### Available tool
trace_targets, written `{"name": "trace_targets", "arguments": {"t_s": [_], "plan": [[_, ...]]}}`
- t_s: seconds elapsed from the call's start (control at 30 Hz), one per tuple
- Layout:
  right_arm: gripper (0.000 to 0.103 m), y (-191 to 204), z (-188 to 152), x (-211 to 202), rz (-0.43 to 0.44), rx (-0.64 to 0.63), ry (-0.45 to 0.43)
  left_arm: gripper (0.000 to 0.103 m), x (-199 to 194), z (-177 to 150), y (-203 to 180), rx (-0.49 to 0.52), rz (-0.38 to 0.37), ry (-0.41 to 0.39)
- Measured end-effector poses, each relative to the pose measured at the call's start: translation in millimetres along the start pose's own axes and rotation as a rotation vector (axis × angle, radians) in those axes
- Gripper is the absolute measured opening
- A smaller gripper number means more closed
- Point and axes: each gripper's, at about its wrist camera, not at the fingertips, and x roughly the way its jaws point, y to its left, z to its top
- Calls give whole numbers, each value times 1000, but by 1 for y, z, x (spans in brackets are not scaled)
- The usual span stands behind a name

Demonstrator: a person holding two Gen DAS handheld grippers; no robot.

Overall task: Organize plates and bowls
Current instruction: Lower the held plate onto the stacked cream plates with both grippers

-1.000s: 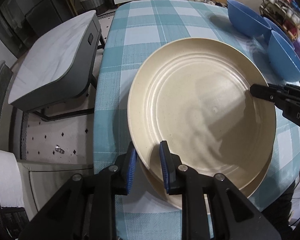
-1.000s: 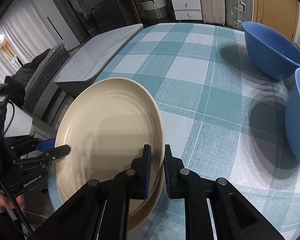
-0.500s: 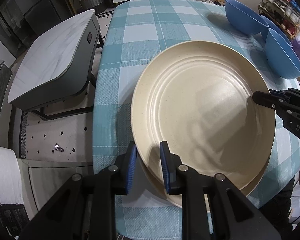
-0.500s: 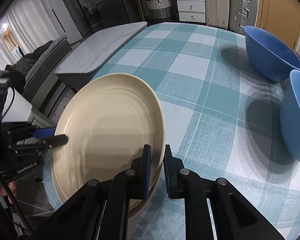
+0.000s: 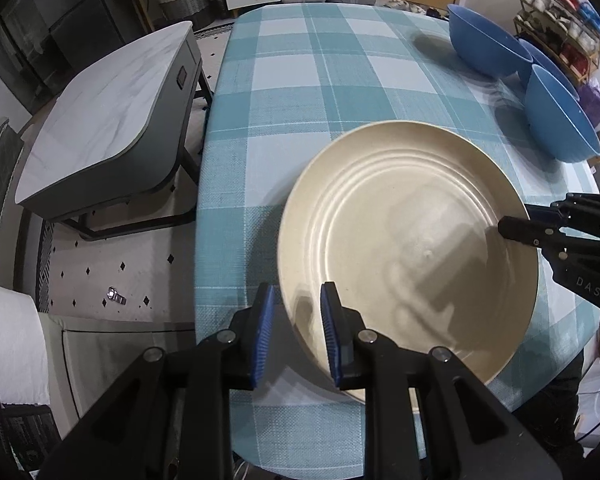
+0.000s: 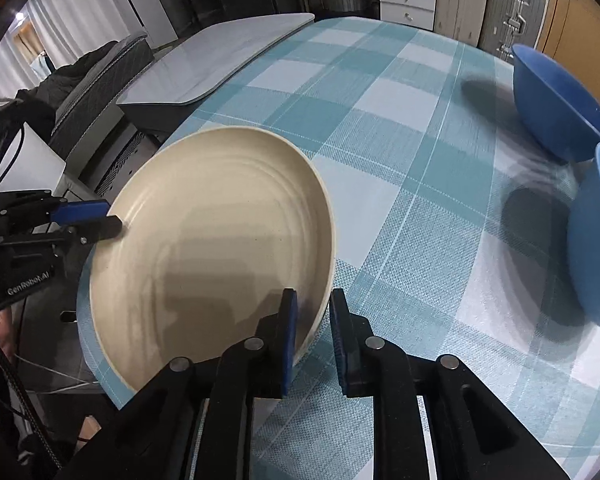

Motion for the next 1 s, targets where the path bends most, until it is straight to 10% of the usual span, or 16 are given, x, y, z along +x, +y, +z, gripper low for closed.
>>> {"name": "trace_targets", "arguments": {"t_s": [1.0], "plan": [[20, -9, 11, 0, 39, 66, -23, 28, 19, -7, 10, -50, -115, 17]]}}
